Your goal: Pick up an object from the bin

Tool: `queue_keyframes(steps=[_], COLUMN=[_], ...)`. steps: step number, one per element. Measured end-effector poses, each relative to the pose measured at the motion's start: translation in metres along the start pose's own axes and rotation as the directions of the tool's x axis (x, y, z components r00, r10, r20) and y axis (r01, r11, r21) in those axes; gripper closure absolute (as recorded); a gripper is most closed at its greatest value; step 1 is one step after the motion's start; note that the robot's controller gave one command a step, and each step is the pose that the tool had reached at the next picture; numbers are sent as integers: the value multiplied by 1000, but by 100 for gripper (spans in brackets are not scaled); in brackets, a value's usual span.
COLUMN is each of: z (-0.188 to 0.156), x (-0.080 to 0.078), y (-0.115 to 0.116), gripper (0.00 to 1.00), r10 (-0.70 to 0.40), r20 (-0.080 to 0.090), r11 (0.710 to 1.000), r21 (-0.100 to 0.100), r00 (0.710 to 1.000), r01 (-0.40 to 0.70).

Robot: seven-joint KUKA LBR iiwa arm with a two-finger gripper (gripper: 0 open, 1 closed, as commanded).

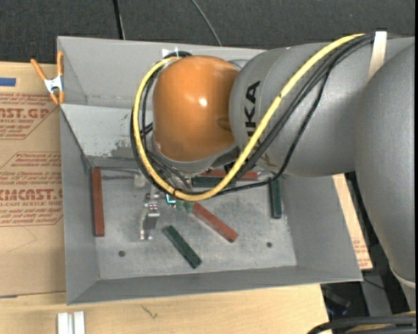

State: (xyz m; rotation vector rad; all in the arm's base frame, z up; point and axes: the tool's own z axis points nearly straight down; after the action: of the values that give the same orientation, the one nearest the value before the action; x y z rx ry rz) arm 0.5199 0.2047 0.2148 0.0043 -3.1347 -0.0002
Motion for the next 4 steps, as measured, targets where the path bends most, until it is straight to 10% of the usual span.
queue_keyframes(steps=[1,2,3,4], z=[-4,65,59,77], x=[-2,5,4,14], y=[-1,-42,-110,-108], gripper=[0,0,0,0], r10=[2,11,-127,29], r20=[8,11,3,9], r11=[1000,1000,992,1000], r21=[-1,-3,1,-1], r00=[1000,1000,992,1000], r01=[-2,-11,127,-29])
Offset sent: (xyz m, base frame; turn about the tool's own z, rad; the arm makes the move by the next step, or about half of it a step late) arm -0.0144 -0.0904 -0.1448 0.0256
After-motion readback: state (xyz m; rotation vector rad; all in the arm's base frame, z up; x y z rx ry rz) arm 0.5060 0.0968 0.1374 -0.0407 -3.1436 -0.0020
